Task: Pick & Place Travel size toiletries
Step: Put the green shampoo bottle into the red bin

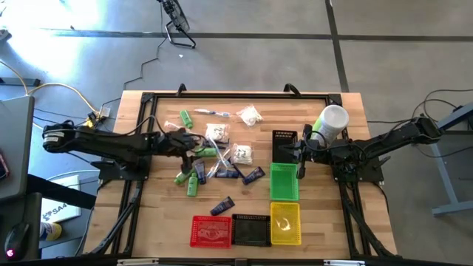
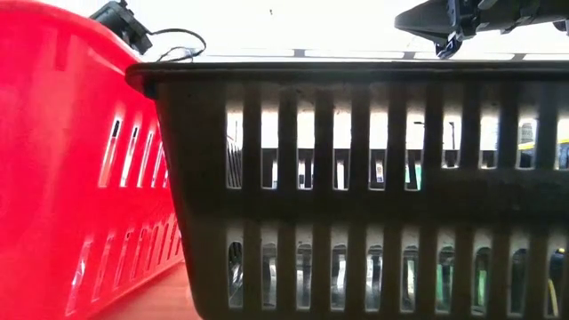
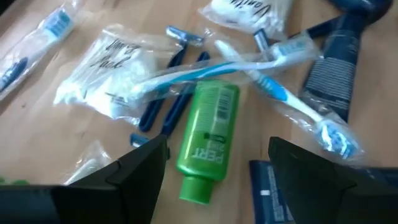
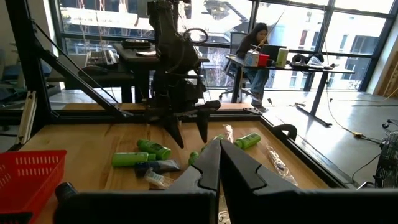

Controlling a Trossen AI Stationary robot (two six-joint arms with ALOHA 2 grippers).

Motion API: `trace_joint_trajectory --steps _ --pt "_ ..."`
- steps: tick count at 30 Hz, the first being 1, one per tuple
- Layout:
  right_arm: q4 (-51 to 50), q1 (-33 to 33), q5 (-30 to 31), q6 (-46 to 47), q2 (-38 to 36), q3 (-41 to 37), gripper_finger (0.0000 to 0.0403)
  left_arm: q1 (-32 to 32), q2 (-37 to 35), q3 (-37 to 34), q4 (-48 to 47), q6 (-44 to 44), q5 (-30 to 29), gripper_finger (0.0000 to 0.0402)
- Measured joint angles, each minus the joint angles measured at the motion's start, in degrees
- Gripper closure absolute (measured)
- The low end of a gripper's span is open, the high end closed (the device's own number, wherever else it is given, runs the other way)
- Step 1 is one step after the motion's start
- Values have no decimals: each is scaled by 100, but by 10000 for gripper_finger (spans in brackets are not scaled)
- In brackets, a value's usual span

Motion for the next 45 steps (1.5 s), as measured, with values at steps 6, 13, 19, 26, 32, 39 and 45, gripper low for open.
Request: trace_joint_trajectory --steps 6,13,19,26,32,39,45 --pt "-33 1 0 2 1 2 400 71 669 4 734 199 180 126" --pt "-42 -1 0 2 0 2 400 73 1503 7 1581 406 195 126" --pt "-48 1 0 2 0 2 400 73 2030 208 1618 444 193 126" --pt "-48 -1 -2 2 -1 2 400 75 2581 597 1569 538 188 126" --pt "-50 -1 -4 2 -1 2 400 75 2851 735 1344 515 99 126" --pt "-48 0 -2 2 -1 2 400 77 2872 743 1147 495 153 126" --pt "-46 -1 -2 2 -1 2 400 77 2876 739 1072 505 204 126"
